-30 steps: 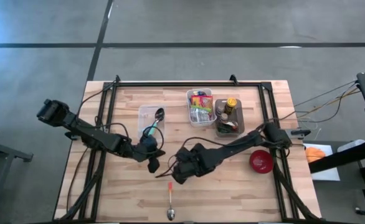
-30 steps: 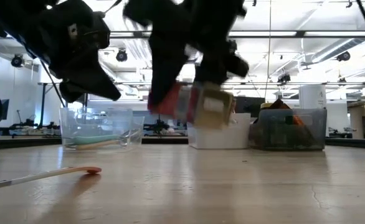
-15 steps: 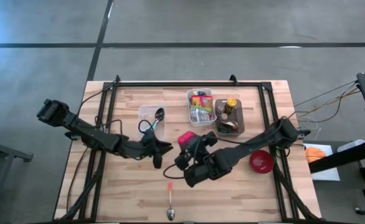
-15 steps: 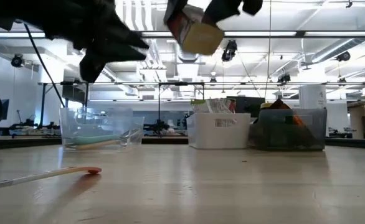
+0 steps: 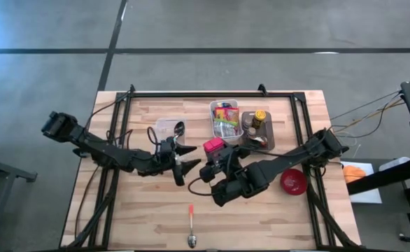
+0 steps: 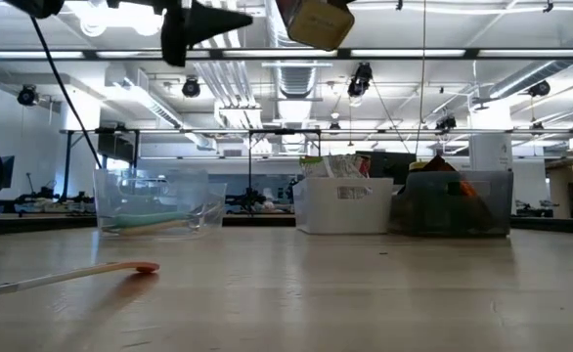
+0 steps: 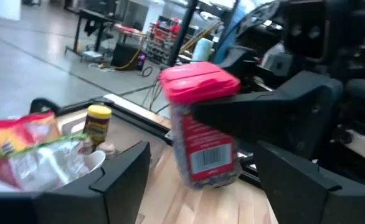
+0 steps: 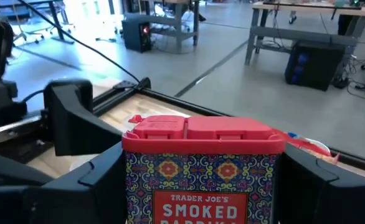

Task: Pick & Place Food Item
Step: Put the red seasoning can into the black bin

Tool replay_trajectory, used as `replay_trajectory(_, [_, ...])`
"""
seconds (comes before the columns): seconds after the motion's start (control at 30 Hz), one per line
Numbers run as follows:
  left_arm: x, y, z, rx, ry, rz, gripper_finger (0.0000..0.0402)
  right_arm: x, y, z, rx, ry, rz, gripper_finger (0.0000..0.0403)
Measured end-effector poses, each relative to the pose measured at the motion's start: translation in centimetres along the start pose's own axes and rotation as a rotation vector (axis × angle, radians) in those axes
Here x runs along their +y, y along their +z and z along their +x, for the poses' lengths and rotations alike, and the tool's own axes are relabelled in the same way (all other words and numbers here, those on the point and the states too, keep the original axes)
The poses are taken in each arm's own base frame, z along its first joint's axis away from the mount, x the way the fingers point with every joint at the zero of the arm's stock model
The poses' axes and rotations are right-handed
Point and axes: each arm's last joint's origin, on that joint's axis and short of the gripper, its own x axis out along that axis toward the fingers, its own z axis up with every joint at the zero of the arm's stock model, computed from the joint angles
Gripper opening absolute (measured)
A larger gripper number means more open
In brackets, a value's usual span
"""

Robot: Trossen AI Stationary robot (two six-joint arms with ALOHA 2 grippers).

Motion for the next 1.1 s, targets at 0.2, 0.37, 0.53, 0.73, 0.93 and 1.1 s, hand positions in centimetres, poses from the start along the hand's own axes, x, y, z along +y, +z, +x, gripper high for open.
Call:
replay_trajectory(0.2, [-0.5,-0.2,0.6,0.035,-0.051,0.051,0.0293,0.6,0.4,-0.6,0.005,0.048,-0.066,0.0281])
replay_trajectory(0.37, [-0.5,-0.3,0.5,0.051,-0.083,-0.012,0.0293,0.7,1.2,-1.2,0.002,0.072,-0.073,0.0281])
replay_trajectory(0.53, [-0.9,-0.4,0.4,0.078,-0.176,-0.020,0.0293,0.9,2.1,-1.5,0.028,0.132,-0.087,0.0281])
replay_trajectory(0.73, [-1.7,-0.3,-0.3,0.118,-0.321,0.001,0.0293,1.2,4.1,-2.4,0.072,0.308,-0.112,0.0281])
replay_trajectory(0.93, [-2.6,0.4,-1.5,0.107,-0.380,0.043,0.0293,2.3,5.9,-3.4,0.065,0.567,-0.120,0.0281])
replay_trajectory(1.1, [-3.3,1.2,-2.8,0.091,-0.452,0.044,0.0293,2.9,6.8,-4.0,0.031,0.712,-0.106,0.0281])
